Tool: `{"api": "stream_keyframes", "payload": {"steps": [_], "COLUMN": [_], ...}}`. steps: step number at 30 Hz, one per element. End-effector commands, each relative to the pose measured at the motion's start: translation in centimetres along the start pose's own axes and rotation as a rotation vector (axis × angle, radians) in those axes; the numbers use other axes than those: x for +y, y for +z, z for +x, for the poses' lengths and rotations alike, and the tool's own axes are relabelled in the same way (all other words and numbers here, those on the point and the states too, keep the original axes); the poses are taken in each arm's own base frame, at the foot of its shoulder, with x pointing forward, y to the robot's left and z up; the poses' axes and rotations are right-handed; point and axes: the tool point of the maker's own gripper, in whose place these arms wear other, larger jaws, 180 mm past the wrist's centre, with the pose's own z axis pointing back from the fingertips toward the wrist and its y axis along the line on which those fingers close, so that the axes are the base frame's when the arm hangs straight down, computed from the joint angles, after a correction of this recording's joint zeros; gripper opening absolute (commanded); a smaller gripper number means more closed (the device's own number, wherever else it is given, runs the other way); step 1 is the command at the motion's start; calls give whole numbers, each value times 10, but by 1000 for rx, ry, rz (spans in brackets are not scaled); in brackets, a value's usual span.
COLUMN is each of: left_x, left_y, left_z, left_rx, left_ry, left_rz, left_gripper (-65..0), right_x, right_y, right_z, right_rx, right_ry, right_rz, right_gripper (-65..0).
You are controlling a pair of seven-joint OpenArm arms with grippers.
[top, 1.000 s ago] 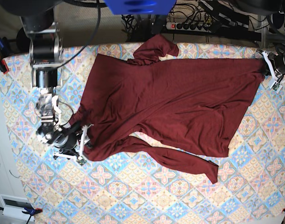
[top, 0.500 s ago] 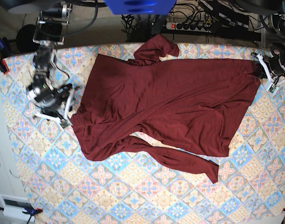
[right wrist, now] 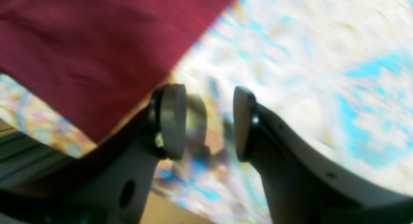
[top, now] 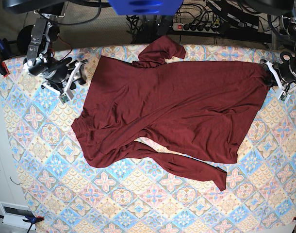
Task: Layout the t-shirt on the table in an organized manner, then fold the t-shirt properly
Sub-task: 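Release the shirt edge and regrasp the shirt corner with the right gripper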
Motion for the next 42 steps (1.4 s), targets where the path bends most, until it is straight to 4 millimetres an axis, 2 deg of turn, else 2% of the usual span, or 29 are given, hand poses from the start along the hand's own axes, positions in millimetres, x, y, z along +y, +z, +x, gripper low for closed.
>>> {"api": "stream_keyframes", "payload": {"steps": [1,8,12,16,21,23,25,27,34,37,40,42], "left_x": [8,8,8,8,8,8,8,8,8,8,8,8], "left_y": [7,7,7,7,7,7,7,7,7,7,7,7], "left_z": [13,13,12,12,13,13,13,14,14,14,14,14], "left_rx": [-33,-33,-31,-31,-33,-34,-35,-37,-37,-37,-37,-37], "left_ry": [-21,-21,-21,-21,-21,-21,-20,-20,-20,-19,-19,-19], "left_rz": [19,19,19,19,19,19,18,19,19,18,18,18], "left_gripper": [-650,-650,-650,-650,-650,-650,-650,-650,-650,-650,-650,-650], "right_x": [2,22,28,38,44,43,42,40,13,11,18,20], "right_y": [-1,-26,-32,-40,-41,-41,-40,-35,9,22,31,34], "right_z": [5,-18,-17,0,8,8,9,17,10,3,-5,-4], "right_rx": [-19,-2,-46,-81,-112,-117,-119,-151,-268,-271,-232,-231], "right_ry": [4,-141,-204,-208,-200,-205,-206,-206,-312,-306,-269,-249], "right_rz": [22,171,217,274,290,287,284,282,212,183,180,177], "right_gripper": [-417,-416,-416,-405,-411,-456,-551,-646,-636,-635,-635,-635]}}
